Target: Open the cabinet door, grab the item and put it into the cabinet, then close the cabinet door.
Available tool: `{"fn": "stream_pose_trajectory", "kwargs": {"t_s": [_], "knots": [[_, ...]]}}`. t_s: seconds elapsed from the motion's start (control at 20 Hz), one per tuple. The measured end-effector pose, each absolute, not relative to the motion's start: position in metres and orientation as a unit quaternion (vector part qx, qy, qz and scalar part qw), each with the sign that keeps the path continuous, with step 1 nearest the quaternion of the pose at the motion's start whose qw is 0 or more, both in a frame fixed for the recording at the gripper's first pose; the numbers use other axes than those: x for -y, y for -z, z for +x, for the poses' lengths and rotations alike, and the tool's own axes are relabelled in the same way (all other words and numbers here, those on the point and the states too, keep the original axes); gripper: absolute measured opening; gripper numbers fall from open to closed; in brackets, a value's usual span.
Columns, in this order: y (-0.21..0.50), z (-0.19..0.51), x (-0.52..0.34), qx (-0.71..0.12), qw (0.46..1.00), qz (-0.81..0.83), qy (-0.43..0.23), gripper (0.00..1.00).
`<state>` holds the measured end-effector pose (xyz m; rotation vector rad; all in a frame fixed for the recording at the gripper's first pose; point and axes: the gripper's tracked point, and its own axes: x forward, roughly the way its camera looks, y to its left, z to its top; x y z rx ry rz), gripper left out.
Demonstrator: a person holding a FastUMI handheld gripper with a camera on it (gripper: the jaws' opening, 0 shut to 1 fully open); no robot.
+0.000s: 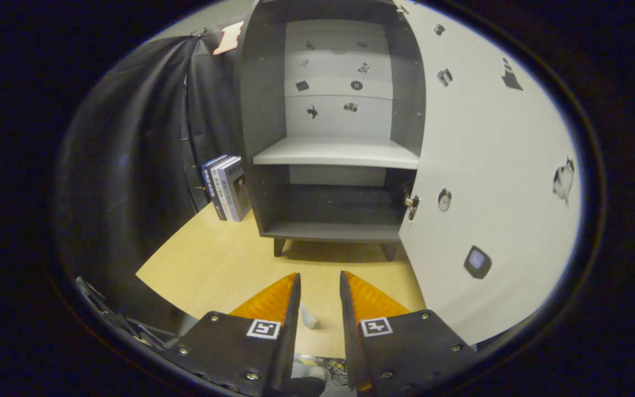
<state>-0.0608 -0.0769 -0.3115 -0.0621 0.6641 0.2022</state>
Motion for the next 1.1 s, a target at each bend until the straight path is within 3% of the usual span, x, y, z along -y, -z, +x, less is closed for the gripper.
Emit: {"fn": "stream_pose_trajectory", "kwargs": {"t_s": [0.6,1.1], "knots": [[0.450,-0.064,0.060,-0.446,0.880,-0.055,-0.155,0.39],[0.501,-0.073,0.055,-0.496,0.851,-0.059,-0.165,0.42]]}}
